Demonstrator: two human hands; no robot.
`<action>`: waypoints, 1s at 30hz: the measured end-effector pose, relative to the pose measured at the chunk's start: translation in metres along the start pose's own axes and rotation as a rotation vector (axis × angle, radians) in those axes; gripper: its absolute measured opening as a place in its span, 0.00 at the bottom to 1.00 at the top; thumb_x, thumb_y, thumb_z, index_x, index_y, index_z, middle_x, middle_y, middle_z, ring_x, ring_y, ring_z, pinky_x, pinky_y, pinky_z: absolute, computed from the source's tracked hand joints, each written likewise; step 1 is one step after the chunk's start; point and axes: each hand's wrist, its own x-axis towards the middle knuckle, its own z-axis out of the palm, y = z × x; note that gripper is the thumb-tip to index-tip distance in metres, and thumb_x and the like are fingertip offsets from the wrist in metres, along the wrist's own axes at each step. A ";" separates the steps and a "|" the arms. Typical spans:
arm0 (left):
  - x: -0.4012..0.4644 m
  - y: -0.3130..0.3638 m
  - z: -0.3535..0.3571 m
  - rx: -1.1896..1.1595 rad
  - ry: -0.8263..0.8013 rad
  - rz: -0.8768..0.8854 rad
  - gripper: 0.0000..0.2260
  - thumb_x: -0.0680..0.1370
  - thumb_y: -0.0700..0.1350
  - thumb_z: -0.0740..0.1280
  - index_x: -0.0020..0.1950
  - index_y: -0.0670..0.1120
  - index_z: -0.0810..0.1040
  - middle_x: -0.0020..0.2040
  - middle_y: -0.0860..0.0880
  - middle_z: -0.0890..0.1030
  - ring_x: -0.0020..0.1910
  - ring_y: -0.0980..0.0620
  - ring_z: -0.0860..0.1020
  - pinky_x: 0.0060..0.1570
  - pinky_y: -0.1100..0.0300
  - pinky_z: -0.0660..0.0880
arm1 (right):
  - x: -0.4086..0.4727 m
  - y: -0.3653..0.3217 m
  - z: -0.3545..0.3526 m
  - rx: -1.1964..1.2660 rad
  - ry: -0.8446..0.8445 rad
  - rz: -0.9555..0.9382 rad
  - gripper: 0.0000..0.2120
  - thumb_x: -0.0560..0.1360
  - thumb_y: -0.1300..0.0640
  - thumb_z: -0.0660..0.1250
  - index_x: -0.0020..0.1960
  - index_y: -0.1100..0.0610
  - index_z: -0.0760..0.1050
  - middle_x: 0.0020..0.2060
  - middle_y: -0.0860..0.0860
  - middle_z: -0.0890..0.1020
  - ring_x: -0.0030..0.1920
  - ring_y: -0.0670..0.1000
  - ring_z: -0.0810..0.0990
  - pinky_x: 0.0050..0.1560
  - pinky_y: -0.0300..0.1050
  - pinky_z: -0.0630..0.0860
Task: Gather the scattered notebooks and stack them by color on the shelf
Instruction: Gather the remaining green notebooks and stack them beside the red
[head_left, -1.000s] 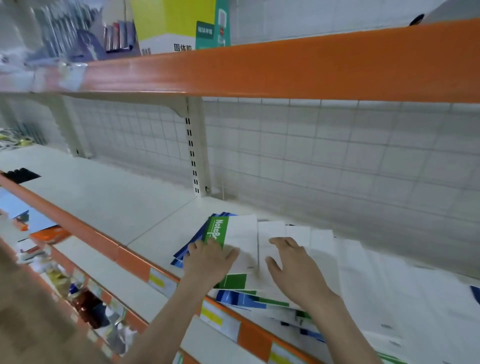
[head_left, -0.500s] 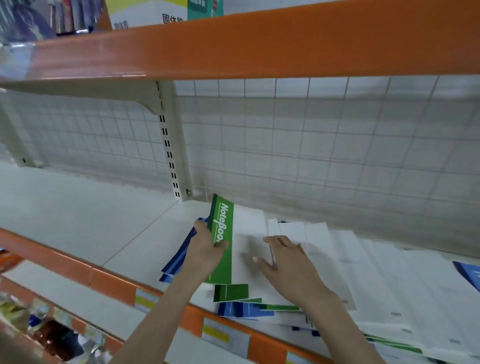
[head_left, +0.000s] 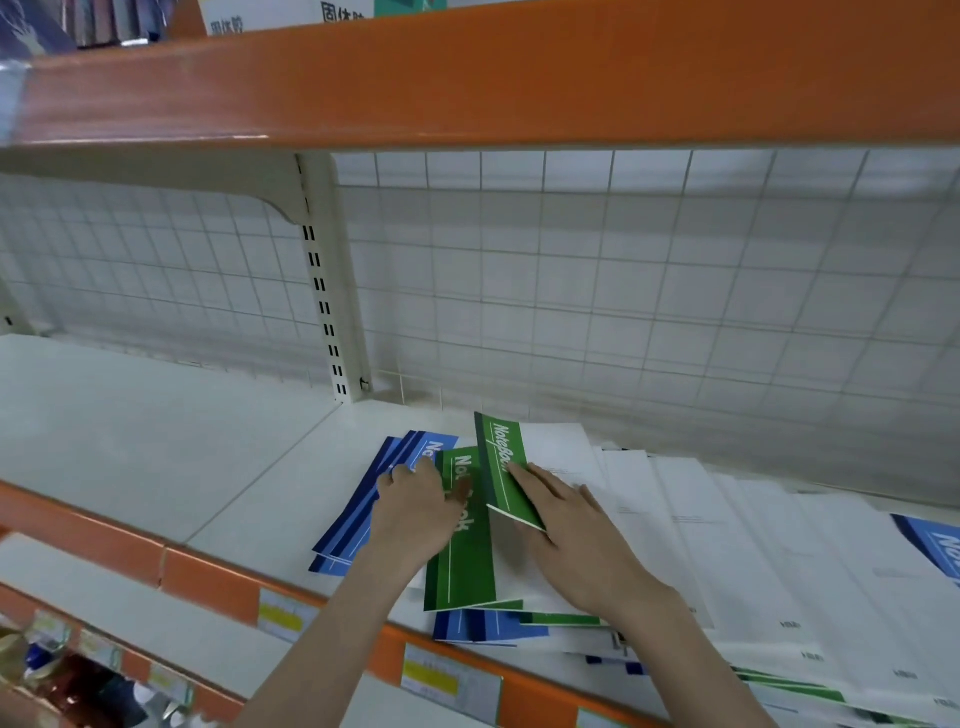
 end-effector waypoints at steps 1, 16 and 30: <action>0.001 -0.002 0.002 0.051 -0.059 -0.030 0.23 0.78 0.54 0.63 0.67 0.41 0.65 0.64 0.39 0.70 0.66 0.39 0.66 0.65 0.50 0.66 | 0.000 0.001 0.001 -0.001 -0.005 0.002 0.28 0.81 0.53 0.53 0.78 0.45 0.45 0.77 0.45 0.52 0.76 0.45 0.50 0.75 0.49 0.43; 0.005 0.017 0.009 -0.835 0.010 -0.035 0.15 0.76 0.40 0.68 0.59 0.45 0.68 0.46 0.47 0.78 0.46 0.48 0.78 0.40 0.56 0.75 | -0.006 -0.002 -0.002 0.032 -0.009 0.008 0.27 0.81 0.52 0.52 0.77 0.45 0.46 0.77 0.44 0.51 0.76 0.45 0.49 0.76 0.50 0.43; 0.007 0.029 0.005 -0.476 -0.009 0.143 0.15 0.80 0.45 0.62 0.66 0.49 0.73 0.59 0.45 0.79 0.59 0.48 0.75 0.60 0.51 0.72 | -0.015 0.006 -0.016 0.083 0.076 0.108 0.31 0.80 0.61 0.54 0.78 0.50 0.45 0.77 0.48 0.52 0.76 0.49 0.53 0.76 0.53 0.50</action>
